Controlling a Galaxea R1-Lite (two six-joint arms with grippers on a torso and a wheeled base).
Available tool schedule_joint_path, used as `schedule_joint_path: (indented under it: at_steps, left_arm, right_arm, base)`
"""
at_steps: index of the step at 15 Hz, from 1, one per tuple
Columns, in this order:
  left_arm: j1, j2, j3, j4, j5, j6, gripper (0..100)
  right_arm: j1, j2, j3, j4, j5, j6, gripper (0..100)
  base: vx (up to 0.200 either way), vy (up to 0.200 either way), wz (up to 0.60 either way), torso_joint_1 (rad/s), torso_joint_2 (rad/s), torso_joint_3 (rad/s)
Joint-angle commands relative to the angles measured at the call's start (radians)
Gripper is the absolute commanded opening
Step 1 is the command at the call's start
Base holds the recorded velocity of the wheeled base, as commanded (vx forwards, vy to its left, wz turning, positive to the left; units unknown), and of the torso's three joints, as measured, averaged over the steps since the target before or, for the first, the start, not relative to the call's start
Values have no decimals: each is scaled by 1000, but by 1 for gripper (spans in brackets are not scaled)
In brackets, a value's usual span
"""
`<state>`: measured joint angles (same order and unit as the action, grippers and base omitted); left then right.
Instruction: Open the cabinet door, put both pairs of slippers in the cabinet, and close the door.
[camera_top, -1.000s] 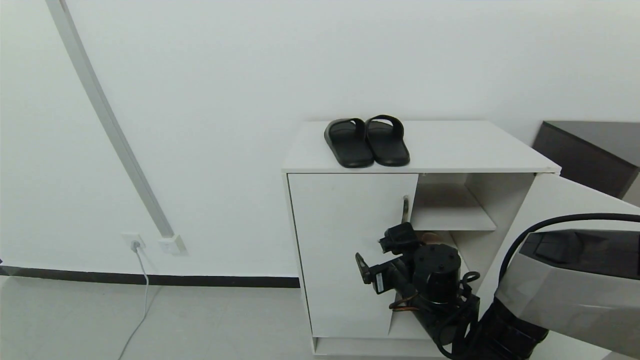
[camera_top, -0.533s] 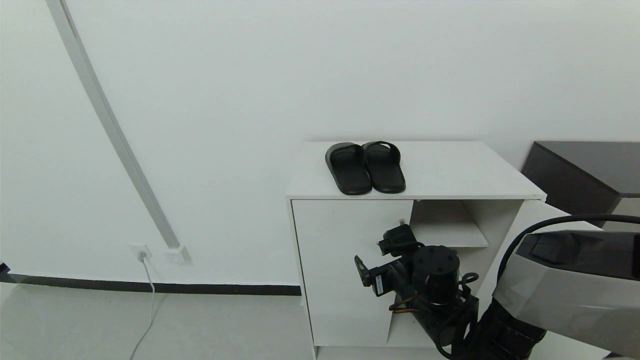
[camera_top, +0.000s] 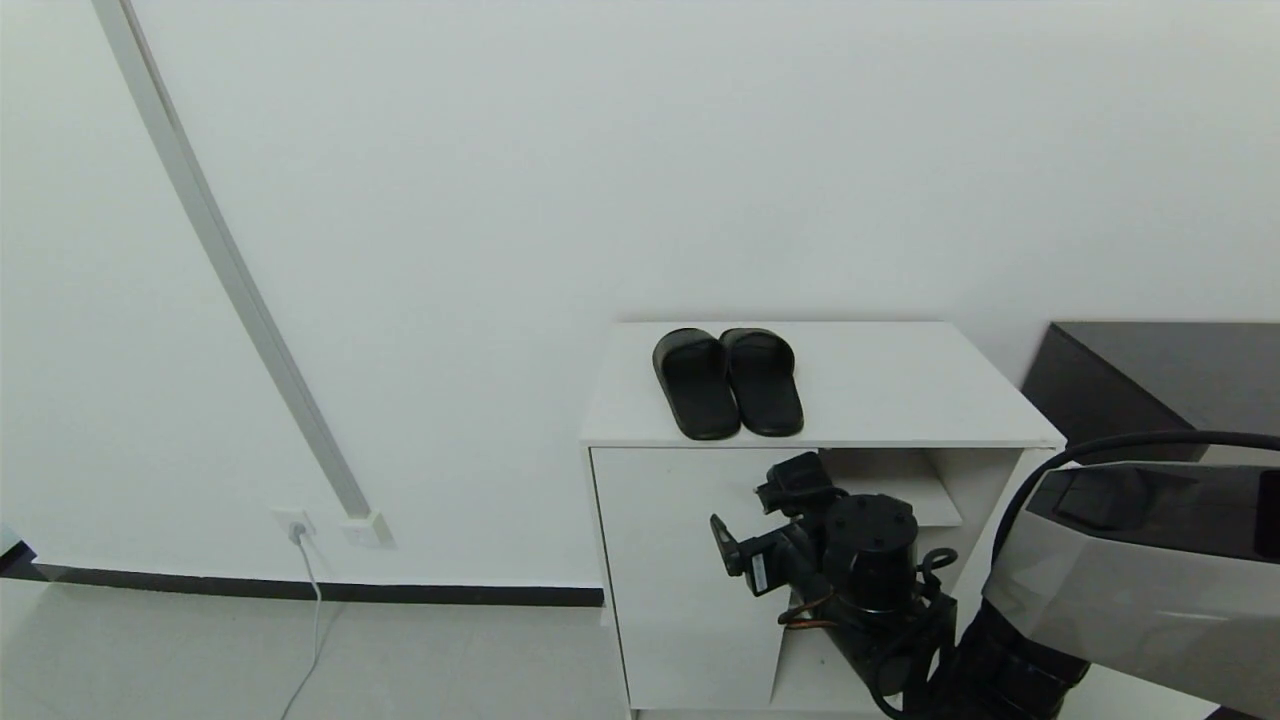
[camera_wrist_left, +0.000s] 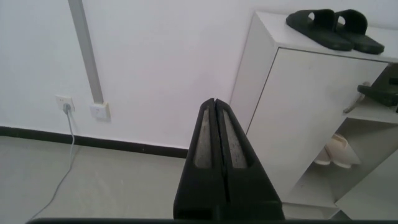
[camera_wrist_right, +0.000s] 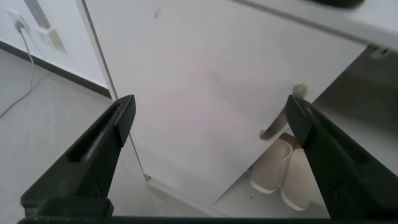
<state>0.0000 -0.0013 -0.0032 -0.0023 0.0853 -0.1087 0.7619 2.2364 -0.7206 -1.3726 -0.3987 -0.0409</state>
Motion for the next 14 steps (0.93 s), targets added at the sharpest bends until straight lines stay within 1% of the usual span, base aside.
schedule_joint_path:
  at_steps: [1,4,5,6,7,8,9,10,12,14]
  left_arm:
    - [0,1,0,-1,1,0,0]
    - [0,1,2,1,-1,0,0]
    - [0,1,0,1,-1,0,0]
    - [0,1,2,1,-1,0,0]
    - [0,1,2,1,-2,1,0]
    - [0,1,0,1,-1,0,0]
    - [0,1,2,-1,-1,0,0]
    - [0,1,2,1,-1,0,0]
    - [0,1,0,1,-2,1,0]
    - [0,1,2,1,-2,0,0]
  right_arm:
    - [0,0,1,0,0,-10,100]
    - [0,-20,-2,-10,0,-53,100]
    - [-1,-43,-31,52,1,-56,100]
    - [-1,-81,-80,194,1,-28,100]
    - [0,-112,-114,288,0,13,100]
    - [5,-169,-201,478,0,90,100]
    - [7,-195,-258,583,-5,127,100]
    - [4,-210,-355,705,-29,159,100]
    - [-1,-178,-439,716,-55,154,100]
    - [-9,-158,-464,714,-57,154,100]
  base:
    - [0,0,0,85,-222,-110]
    - [0,0,0,12,-24,-14]
    - [0,0,0,0,0,0]
    - [0,0,0,0,0,0]
    - [0,0,0,0,0,0]
    - [0,0,0,0,0,0]
    - [0,0,0,0,0,0]
    - [0,0,0,0,0,0]
    - [0,0,0,0,0,0]
    - [0,0,0,0,0,0]
